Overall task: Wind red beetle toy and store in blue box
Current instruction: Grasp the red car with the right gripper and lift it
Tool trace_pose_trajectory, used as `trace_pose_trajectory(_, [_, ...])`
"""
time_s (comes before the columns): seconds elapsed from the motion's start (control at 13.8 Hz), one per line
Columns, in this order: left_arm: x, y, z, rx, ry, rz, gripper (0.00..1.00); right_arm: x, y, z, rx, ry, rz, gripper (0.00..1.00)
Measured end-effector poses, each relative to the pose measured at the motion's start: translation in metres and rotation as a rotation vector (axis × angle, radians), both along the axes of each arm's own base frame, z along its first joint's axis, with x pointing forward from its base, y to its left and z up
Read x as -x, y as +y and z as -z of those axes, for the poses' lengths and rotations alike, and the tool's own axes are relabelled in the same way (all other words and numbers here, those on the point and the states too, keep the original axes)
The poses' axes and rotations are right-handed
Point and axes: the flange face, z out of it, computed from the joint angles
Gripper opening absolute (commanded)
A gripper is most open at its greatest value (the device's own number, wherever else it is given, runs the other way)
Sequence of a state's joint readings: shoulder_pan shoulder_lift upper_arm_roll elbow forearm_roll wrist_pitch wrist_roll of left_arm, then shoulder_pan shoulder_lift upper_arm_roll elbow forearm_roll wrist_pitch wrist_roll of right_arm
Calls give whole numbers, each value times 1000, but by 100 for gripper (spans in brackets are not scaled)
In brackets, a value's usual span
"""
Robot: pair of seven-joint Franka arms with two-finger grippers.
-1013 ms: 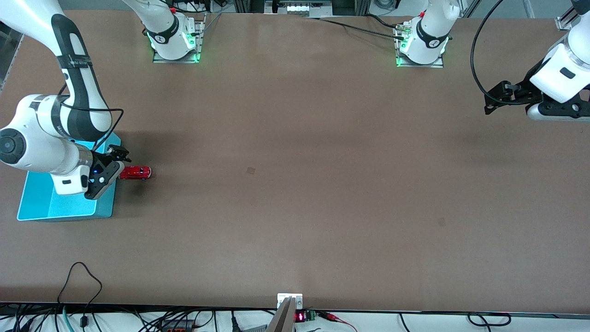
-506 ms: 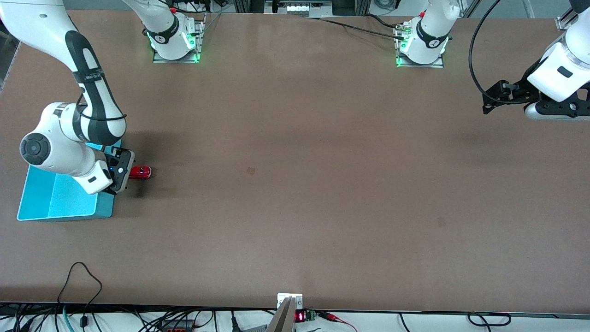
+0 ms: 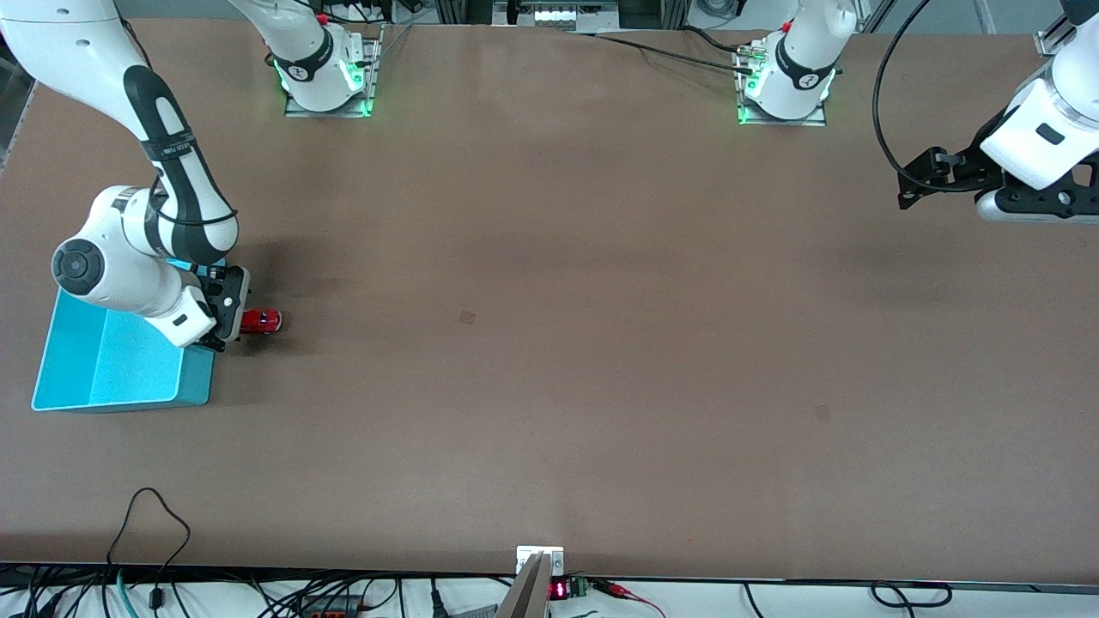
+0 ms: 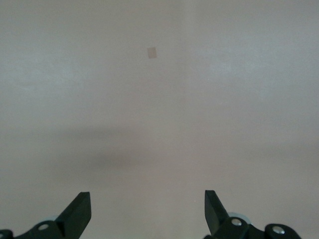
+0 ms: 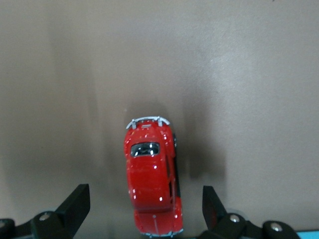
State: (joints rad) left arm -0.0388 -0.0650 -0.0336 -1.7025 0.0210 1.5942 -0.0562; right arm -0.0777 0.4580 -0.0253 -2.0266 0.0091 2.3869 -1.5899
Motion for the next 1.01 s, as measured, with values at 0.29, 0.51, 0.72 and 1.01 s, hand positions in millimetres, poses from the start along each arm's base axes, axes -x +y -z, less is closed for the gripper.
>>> trace_pose_trajectory(0.29, [0,0,0,0,2,0,100,0,10,12,-1,-26,-29,99])
trace_pose_trajectory(0.51, [0,0,0,0,2,0,100,7,13,26,-3,-15,-46,34])
trace_pose_trajectory(0.72, [0,0,0,0,2,0,100,6,14,25,-2,-23,-48,8])
trace_pose_trajectory(1.01, [0,0,0,0,2,0,100,-9,31,-5,-11,-92,-32,8])
